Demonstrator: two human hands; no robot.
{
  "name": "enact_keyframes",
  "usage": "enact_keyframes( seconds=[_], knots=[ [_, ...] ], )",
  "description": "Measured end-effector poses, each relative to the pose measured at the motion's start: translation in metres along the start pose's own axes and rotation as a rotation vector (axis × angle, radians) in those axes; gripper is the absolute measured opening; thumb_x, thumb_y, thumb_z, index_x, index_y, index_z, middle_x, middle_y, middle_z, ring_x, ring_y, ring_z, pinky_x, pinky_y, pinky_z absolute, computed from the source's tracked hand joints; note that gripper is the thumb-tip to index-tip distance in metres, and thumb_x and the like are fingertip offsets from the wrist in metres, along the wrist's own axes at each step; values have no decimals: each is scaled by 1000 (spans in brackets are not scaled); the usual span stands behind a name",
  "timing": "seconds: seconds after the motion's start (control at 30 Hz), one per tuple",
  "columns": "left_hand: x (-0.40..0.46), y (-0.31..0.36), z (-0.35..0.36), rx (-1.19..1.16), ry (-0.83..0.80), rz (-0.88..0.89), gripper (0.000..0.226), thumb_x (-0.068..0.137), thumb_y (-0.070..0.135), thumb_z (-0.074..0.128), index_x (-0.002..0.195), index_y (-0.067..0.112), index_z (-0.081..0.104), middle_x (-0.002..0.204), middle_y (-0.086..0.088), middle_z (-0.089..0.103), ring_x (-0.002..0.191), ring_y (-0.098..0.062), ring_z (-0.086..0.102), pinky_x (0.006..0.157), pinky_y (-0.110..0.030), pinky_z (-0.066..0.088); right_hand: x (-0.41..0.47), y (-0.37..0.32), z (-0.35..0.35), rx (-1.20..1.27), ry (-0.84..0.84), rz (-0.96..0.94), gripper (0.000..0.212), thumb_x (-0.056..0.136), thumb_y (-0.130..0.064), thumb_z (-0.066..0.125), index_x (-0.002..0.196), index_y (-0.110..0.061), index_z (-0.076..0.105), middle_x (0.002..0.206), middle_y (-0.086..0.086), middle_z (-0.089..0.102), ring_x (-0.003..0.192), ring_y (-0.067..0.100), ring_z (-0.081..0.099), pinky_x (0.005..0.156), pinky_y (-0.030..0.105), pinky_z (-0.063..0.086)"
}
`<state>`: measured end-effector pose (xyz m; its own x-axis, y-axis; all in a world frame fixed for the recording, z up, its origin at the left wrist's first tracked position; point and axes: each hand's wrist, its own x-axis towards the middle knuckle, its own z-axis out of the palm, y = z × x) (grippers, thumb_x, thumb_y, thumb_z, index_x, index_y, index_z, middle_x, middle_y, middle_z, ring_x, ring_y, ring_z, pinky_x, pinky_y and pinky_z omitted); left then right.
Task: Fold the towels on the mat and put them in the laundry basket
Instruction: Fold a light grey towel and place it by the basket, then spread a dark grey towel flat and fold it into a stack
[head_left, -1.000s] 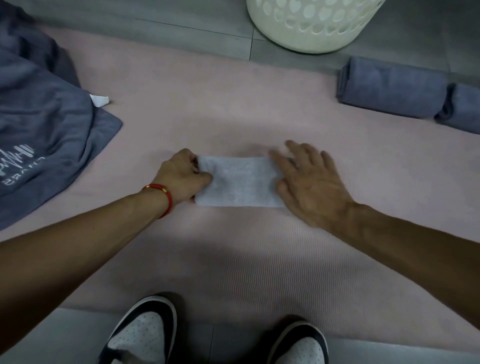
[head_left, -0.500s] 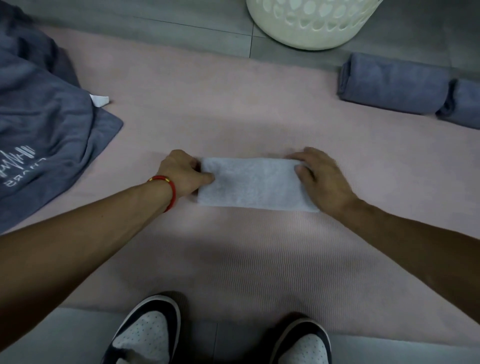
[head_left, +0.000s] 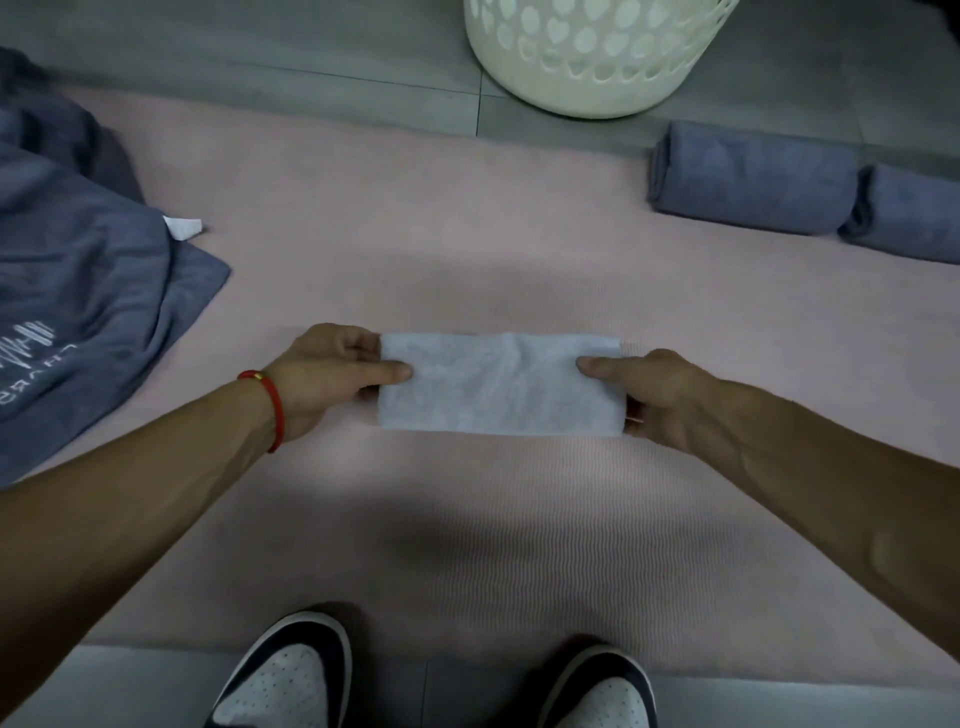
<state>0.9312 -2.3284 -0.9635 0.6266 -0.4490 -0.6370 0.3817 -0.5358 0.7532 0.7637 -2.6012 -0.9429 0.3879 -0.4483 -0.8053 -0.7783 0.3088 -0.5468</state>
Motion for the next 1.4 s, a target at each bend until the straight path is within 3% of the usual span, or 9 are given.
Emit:
enact_keyframes(
  seconds=[0.23,0.4,0.57,0.7,0.83,1.03,1.17,1.27,1.4],
  knots=[
    [18,34,-2,-180,-95,37,47,81,17,76,124,3,64,114,-11,74,106,-26,71,92,-40,58,1,-36,-26,61,-117,-105,36,86,-30,79,117,-16,70,111,2,76,102,22,72,84,35,59],
    [83,106,14,-268,72,159,39,88,21,74,121,5,65,110,-12,75,94,-25,74,70,-38,62,42,-117,-40,115,102,-338,38,89,-37,76,116,-14,63,108,0,69,104,23,66,86,40,57],
    [163,160,23,-235,282,211,45,84,28,81,120,5,65,108,-11,74,91,-25,74,63,-35,60,88,-176,-31,135,205,-412,36,89,-16,65,124,-15,53,102,0,56,94,23,57,88,50,59],
    [199,180,29,-162,339,257,37,85,27,81,114,12,64,99,-5,71,86,-18,71,74,-36,62,130,-188,-27,26,327,-490,55,83,-20,62,137,-12,53,125,11,62,108,34,62,90,53,58],
    [229,181,31,-107,388,248,29,82,31,82,101,19,63,104,-9,71,93,-25,71,81,-44,62,148,-189,-18,-175,497,-533,51,95,-13,56,144,-4,43,138,17,54,123,35,56,98,36,48],
    [249,170,40,272,562,305,32,84,43,70,106,21,61,105,1,63,101,-23,62,94,-41,55,150,-165,11,-877,835,-811,61,98,-33,50,154,-18,29,160,16,27,148,38,24,119,52,22],
    [235,163,54,841,709,724,51,90,33,46,138,16,45,140,-13,49,129,-36,43,106,-46,38,170,-158,17,-1159,636,-910,61,104,-50,25,161,-31,12,170,8,1,155,36,-2,121,63,4],
    [239,145,66,1374,435,904,60,101,48,21,158,28,18,164,-10,18,150,-38,15,118,-62,15,188,-141,22,-1130,587,-851,65,104,-56,17,162,-32,-2,170,6,-10,155,35,-10,121,64,-5],
    [256,147,56,1381,217,785,61,99,61,7,156,44,-8,168,-1,-6,154,-32,-7,120,-62,5,190,-129,32,-1109,641,-833,71,101,-59,14,162,-29,-3,169,11,-10,154,38,-11,118,65,-8]
  ],
)
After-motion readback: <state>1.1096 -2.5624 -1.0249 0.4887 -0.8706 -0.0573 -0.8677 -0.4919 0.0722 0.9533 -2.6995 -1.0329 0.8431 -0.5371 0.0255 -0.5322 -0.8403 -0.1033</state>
